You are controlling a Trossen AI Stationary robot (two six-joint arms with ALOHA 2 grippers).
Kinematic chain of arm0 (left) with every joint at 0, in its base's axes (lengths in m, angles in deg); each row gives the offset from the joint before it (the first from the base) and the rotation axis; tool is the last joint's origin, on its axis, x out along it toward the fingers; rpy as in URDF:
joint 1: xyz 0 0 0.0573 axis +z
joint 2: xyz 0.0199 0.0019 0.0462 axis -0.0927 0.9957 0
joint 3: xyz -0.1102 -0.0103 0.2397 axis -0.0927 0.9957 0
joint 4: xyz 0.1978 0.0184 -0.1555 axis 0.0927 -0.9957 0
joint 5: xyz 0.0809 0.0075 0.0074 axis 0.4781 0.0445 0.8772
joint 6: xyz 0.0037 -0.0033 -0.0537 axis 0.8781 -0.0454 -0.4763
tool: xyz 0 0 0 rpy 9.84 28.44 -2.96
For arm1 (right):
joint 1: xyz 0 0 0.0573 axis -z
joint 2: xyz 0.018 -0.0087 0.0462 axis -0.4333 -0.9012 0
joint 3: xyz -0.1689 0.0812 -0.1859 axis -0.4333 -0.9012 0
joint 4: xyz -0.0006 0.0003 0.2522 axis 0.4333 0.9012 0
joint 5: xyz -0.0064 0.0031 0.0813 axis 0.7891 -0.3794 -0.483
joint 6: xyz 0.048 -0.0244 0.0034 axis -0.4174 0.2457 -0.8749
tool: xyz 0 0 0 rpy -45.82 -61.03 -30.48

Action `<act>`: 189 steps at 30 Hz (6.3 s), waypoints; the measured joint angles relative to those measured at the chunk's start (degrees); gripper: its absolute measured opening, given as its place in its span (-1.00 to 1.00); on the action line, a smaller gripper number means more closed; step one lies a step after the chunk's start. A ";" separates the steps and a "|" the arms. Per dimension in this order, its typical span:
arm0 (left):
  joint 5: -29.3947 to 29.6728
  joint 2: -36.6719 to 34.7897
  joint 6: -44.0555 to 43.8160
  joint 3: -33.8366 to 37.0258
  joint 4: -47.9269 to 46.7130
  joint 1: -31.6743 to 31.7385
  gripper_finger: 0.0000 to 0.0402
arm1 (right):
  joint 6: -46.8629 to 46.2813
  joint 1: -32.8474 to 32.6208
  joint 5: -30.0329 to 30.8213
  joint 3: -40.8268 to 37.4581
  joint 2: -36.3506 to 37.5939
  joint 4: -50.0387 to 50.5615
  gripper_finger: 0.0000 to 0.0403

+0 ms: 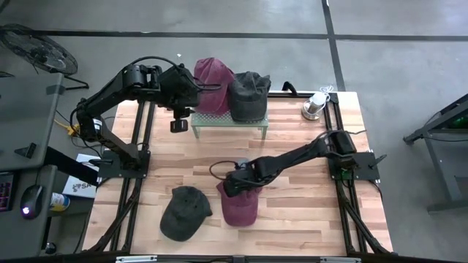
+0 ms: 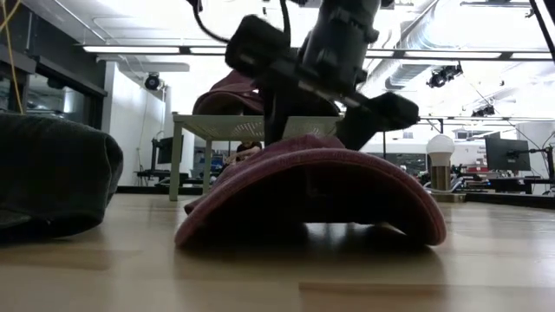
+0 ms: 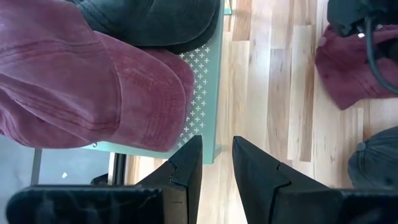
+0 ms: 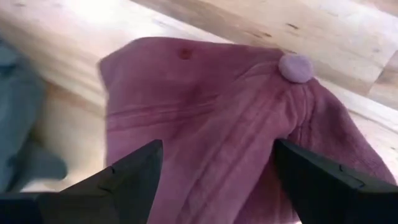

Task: Pick & Place hat
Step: Stack the red caps on top of the red cap on the shelf

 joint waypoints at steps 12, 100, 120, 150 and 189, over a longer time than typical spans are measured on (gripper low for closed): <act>-0.41 0.00 -0.03 0.00 -1.37 0.00 -0.57 | -3.78 0.04 1.27 0.00 -2.22 -0.08 0.35; -4.70 10.78 -3.45 0.04 36.29 -4.31 -0.10 | 79.92 4.44 37.73 0.02 32.84 12.79 -1.00; 5.43 15.74 14.27 0.04 36.10 -9.36 0.33 | 83.23 8.78 25.08 0.03 32.84 13.27 -1.00; -1.00 18.65 16.35 0.01 34.31 -9.38 0.10 | 82.75 8.72 23.08 0.04 32.82 13.07 -1.00; 14.69 14.83 19.92 -0.04 24.44 -17.96 -0.90 | 83.01 8.68 21.28 0.09 41.63 15.66 -0.37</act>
